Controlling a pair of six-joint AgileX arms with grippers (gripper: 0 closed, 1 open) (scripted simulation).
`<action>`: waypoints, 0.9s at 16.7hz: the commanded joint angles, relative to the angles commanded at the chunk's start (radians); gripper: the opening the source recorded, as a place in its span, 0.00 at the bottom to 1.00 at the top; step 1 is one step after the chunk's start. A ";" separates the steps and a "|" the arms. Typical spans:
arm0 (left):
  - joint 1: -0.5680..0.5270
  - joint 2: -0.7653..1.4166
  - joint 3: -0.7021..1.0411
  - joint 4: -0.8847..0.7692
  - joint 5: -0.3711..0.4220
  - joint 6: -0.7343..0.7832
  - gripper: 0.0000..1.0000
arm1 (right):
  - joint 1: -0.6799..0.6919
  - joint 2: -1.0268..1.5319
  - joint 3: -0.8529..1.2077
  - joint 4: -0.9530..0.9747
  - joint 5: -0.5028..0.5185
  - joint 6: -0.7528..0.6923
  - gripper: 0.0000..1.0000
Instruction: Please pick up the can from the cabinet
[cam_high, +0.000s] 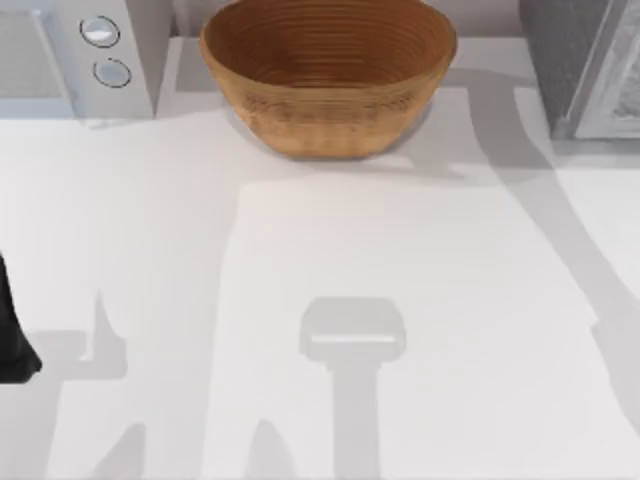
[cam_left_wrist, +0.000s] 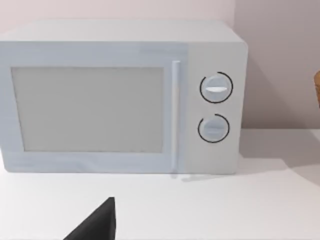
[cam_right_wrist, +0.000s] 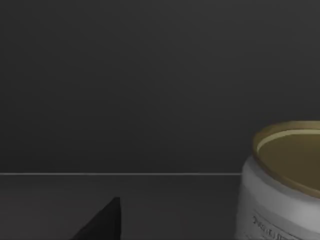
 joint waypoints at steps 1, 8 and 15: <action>0.000 0.000 0.000 0.000 0.000 0.000 1.00 | 0.000 0.000 0.000 0.000 0.000 0.000 0.77; 0.000 0.000 0.000 0.000 0.000 0.000 1.00 | 0.000 0.000 0.000 0.000 0.000 0.000 0.25; 0.000 0.000 0.000 0.000 0.000 0.000 1.00 | 0.000 0.000 0.000 0.000 0.000 0.000 0.00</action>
